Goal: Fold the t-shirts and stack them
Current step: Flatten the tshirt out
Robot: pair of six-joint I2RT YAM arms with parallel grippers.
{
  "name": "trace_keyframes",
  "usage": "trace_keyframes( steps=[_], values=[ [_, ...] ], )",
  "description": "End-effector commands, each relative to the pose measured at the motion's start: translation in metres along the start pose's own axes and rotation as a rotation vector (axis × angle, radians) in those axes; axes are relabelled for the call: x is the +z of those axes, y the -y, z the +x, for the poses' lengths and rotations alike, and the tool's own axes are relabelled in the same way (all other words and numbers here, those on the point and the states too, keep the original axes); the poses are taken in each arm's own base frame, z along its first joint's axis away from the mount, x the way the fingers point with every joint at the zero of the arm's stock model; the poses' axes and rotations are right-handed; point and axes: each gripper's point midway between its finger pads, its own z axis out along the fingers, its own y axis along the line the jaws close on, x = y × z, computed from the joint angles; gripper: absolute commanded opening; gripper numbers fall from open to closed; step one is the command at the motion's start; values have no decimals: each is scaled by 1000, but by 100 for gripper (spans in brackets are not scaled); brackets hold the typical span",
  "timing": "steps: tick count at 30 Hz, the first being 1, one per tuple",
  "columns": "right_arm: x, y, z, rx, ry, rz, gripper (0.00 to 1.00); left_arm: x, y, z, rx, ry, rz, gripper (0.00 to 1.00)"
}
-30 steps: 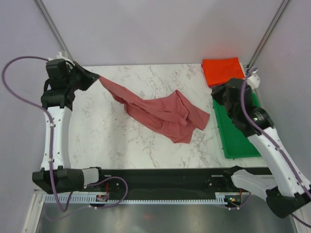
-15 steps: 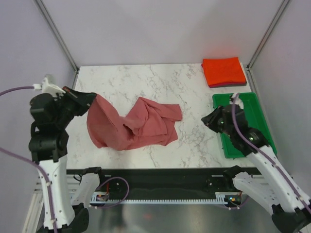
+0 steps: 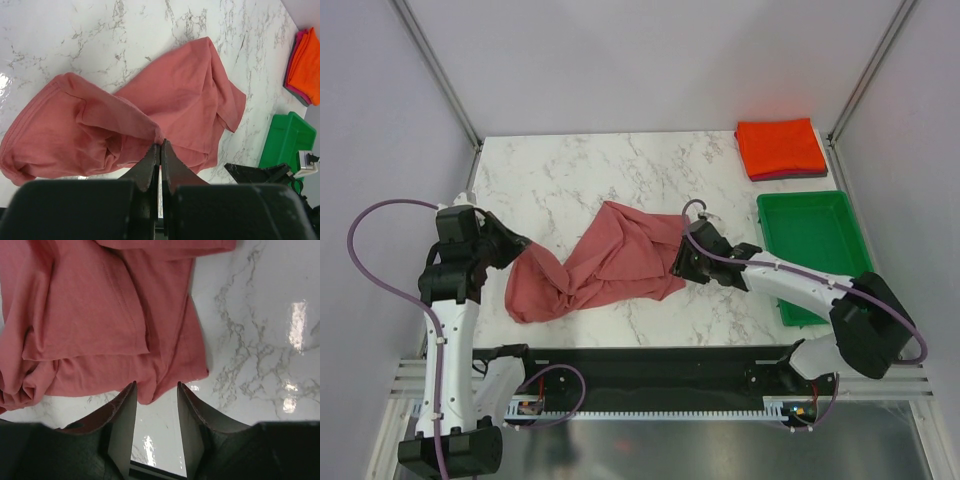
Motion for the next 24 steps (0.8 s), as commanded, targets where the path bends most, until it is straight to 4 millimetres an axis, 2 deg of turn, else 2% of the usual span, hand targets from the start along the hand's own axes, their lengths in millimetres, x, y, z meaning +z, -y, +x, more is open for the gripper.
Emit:
trace_keyframes(
  steps=[1, 2, 4, 5, 9, 24],
  values=[
    [18, -28, -20, -18, 69, -74, 46, -1, 6, -13, 69, 61, 37, 2],
    [22, -36, -22, -19, 72, -98, 47, -1, 7, -12, 72, 56, 44, 2],
    [36, -34, -14, -17, 39, -79, 47, -1, 7, -11, 77, 58, 49, 2],
    [39, -39, -13, -16, 31, -98, 47, -1, 8, -11, 78, 59, 55, 2],
    [53, -38, -7, 1, 17, -93, 46, 1, 9, -10, 82, 53, 64, 2],
    [69, -32, -3, 19, 16, -62, 39, 5, 9, -11, 84, 54, 68, 2]
  ],
)
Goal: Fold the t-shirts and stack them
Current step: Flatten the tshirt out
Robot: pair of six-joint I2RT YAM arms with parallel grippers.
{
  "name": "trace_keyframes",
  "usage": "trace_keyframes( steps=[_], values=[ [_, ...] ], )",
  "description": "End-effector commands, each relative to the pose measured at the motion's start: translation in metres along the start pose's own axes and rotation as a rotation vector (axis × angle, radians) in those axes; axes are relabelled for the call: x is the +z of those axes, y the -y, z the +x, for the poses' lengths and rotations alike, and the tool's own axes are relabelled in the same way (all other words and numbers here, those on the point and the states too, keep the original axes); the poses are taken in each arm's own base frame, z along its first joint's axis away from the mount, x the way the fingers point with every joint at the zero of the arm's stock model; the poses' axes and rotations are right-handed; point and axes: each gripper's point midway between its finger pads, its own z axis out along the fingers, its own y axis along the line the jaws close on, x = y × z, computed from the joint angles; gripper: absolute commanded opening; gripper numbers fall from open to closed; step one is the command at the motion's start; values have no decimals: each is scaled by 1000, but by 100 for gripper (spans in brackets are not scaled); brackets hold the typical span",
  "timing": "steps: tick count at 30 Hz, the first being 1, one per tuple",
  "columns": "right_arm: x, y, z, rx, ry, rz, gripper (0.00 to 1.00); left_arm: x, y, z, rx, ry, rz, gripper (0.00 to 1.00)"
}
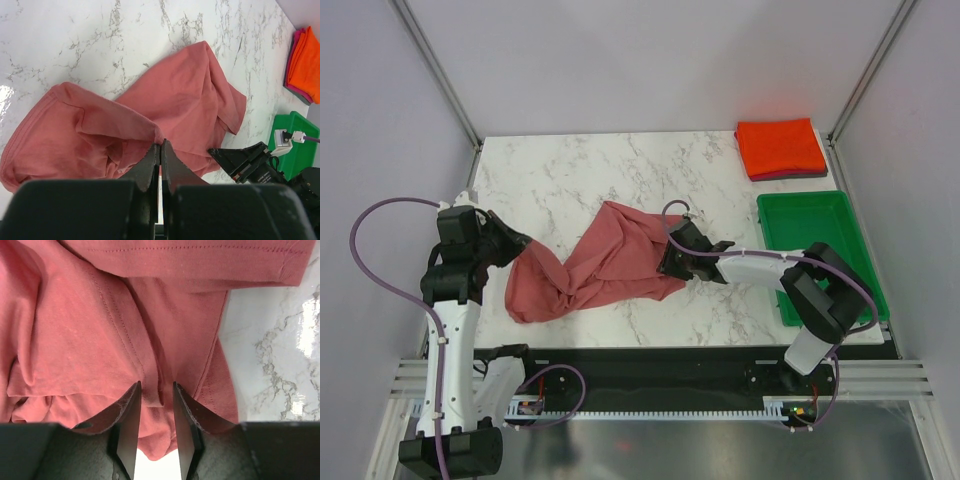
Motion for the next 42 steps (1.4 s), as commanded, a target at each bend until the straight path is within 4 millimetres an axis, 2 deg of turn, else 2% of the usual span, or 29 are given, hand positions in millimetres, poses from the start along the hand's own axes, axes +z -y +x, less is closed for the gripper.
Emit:
trace_keyframes(
  steps=[1, 8, 11, 12, 16, 18, 20, 21, 23, 24, 26, 27, 28, 29, 30, 32, 34, 35, 37, 39, 40, 41, 42],
  values=[
    [2, -18, -10, 16, 34, -37, 37, 0, 8, -7, 43, 28, 43, 2],
    [3, -22, -12, 8, 37, -48, 24, 1, 8, -5, 37, 25, 49, 2],
    [-1, -26, -18, 4, 52, -58, 9, 0, 8, -6, 40, 30, 50, 2],
    [-4, -27, -20, -2, 60, -58, 0, 0, 8, -7, 38, 31, 51, 2],
    [-17, -29, -30, -36, 88, -44, 0, -2, 12, -9, 36, 36, 62, 2],
    [-31, -34, -42, -48, 128, -52, 0, -4, 14, -12, 41, 44, 65, 2],
    [-48, -31, -52, -77, 152, -22, 0, -8, 22, -25, 65, 69, 74, 2],
    [-67, -33, -67, -76, 212, -17, 0, -16, 32, -36, 76, 95, 94, 2],
    [-97, -29, -80, -102, 249, 24, 0, -25, 43, -49, 76, 118, 111, 2],
    [-125, -22, -88, -107, 287, 48, 0, -39, 56, -62, 75, 154, 134, 2],
    [-163, -26, -105, -117, 341, 36, 0, -57, 70, -73, 54, 190, 166, 2],
    [-193, -29, -113, -109, 382, 4, 0, -66, 75, -78, 44, 208, 180, 2],
    [-215, -24, -118, -107, 401, 21, 0, -83, 88, -84, 28, 232, 224, 2],
    [-245, -24, -123, -92, 444, -22, 0, -95, 96, -85, 23, 250, 257, 2],
    [-261, -17, -121, -93, 446, -21, 0, -110, 106, -84, 21, 253, 306, 2],
    [-306, -19, -126, -62, 504, -107, 0, -125, 116, -80, 4, 244, 359, 2],
    [-332, -15, -127, -41, 524, -135, 0, -135, 124, -72, 7, 227, 399, 2],
    [-342, -12, -127, -30, 544, -146, 0, -136, 124, -71, -4, 223, 403, 2],
    [-345, -9, -130, -28, 563, -137, 0, -128, 120, -72, -12, 220, 379, 2],
    [-334, -9, -141, -37, 591, -78, 0, -118, 116, -79, -12, 229, 341, 2],
    [-333, -13, -149, -56, 611, -61, 0, -101, 113, -83, -18, 206, 307, 2],
    [-316, -20, -155, -80, 604, -21, 0, -93, 114, -89, -19, 211, 301, 2],
    [-314, -30, -170, -74, 650, -20, 0, -83, 113, -96, -26, 213, 277, 2]
  ],
)
